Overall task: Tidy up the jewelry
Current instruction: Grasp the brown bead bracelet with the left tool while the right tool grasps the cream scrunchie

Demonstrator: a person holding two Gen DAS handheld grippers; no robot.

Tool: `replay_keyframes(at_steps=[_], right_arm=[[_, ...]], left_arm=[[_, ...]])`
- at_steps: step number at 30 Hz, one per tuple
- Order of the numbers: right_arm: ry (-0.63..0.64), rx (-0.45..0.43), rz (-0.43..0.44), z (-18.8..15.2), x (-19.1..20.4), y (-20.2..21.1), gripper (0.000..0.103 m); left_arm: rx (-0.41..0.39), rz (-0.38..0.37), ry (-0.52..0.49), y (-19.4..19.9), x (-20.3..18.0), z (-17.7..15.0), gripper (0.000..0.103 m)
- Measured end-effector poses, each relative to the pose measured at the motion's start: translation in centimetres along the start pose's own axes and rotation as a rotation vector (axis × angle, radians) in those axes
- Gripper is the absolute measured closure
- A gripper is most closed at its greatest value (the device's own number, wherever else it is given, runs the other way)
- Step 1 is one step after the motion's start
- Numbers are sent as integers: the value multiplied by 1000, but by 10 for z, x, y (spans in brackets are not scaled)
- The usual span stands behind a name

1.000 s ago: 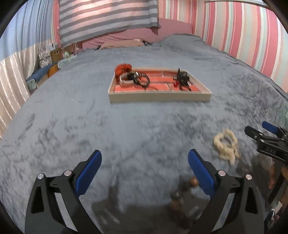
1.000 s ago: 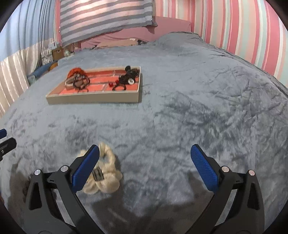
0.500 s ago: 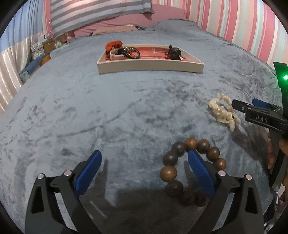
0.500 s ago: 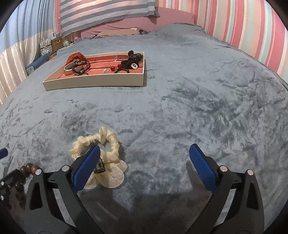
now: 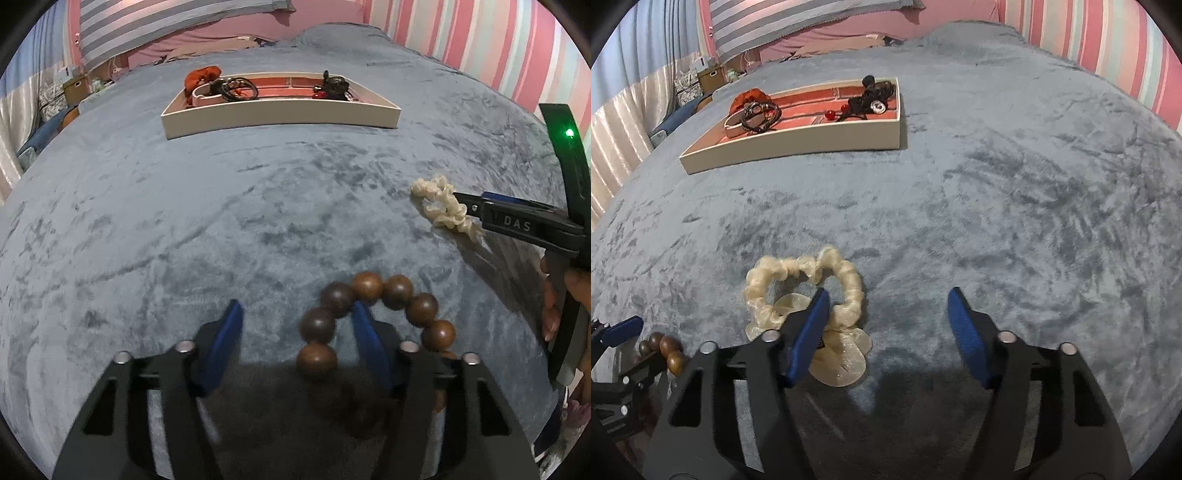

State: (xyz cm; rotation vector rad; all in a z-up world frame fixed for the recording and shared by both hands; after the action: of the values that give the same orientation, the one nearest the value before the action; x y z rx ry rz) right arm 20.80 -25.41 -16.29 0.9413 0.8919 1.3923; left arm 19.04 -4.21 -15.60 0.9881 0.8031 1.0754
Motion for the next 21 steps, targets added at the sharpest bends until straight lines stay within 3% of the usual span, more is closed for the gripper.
replay_keyframes(at_steps=[5,7,10,21], right_arm=[[30,27,14,0,7,-6,65],[48,33,22,0,11,-7,78],[75,42,31,0,18,-9,89],[123,-1,-4,4,24,-1,95]], left_arm=[[2,8,-13,-1,0,4,76],[2,11,-19,-1,0,5,78],[2,8,-27,-1,1,5,78],[-9,-23,-26,6,7,7,84]])
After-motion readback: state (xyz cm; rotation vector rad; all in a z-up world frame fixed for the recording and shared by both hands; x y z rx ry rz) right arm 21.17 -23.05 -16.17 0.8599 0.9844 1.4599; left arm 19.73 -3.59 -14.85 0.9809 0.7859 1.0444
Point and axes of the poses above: each gripper's, at about its wrist camera, not at the fingertips, and y roughly against the way its jaws point, x to its left, z to its top, the point moved 5 cm from there along -y, roughly the way its jaws point, and after that the axes turned 15 degrees about x, right-handed, at the moved point
